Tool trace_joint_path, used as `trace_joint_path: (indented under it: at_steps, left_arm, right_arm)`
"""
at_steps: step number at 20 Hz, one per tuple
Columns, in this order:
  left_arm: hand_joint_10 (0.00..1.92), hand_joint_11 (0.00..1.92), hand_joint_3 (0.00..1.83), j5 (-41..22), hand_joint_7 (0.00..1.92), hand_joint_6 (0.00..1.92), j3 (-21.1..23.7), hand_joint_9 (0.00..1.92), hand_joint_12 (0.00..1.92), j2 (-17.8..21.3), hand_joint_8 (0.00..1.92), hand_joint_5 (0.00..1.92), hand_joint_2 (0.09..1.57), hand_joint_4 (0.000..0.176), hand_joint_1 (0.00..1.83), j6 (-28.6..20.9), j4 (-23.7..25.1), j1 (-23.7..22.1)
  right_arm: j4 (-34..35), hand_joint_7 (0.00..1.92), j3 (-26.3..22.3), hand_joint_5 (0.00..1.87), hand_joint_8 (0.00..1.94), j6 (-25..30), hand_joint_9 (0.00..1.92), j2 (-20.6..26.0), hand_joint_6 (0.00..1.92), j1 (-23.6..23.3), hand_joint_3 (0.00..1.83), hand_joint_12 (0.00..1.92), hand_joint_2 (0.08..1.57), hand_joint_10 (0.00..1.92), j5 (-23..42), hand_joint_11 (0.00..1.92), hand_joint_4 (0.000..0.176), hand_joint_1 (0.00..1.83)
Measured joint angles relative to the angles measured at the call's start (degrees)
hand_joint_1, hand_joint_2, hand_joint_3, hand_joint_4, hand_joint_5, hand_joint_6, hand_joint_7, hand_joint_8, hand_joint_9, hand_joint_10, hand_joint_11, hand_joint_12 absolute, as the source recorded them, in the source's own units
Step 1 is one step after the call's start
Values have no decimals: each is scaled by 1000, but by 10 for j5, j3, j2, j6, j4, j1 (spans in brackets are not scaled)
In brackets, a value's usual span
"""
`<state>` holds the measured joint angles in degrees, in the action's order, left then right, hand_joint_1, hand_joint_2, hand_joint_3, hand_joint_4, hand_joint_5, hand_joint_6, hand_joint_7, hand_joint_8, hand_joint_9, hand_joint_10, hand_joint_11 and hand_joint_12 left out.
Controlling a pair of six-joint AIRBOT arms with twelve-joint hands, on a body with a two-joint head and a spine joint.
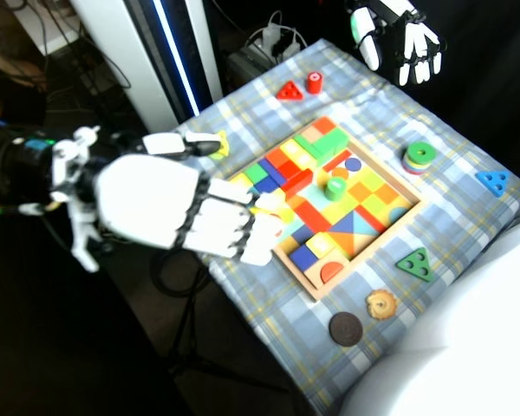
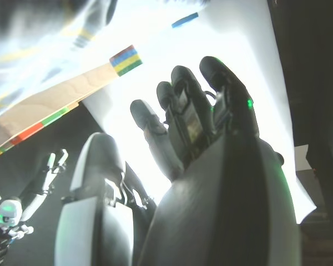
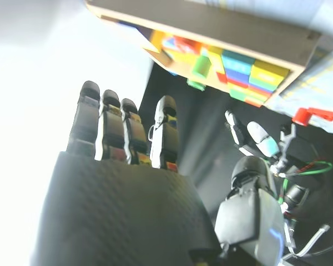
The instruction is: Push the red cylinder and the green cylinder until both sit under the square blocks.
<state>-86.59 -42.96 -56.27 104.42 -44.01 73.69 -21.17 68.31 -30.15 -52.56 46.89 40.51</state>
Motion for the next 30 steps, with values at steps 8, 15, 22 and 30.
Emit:
trace_joint_path:
  at_steps: [8,15,22,30]
  left_arm:
    - [7,0,0,2,584,1,-2,483,697,0,1,827,1298,0,868,-1,-1,0]
    - [8,0,0,5,554,3,-2,463,311,0,2,788,1310,0,846,-4,-2,0]
    - [0,0,6,6,539,0,-2,453,453,0,0,765,1338,0,788,-6,-2,0]
    - [6,0,2,6,545,2,-2,455,417,0,1,790,1337,0,827,-6,-2,0]
  right_arm:
    - [-89,0,95,252,0,76,0,-123,2,-50,13,0,961,0,-21,0,84,0]
    - [-125,0,121,337,0,78,0,-161,6,-64,7,0,989,0,-45,0,0,0]
    - [-130,0,126,328,0,78,0,-163,0,-64,3,0,992,0,-60,0,15,0]
    - [-164,0,126,311,0,123,0,-153,2,-65,0,0,974,0,-68,0,49,0]
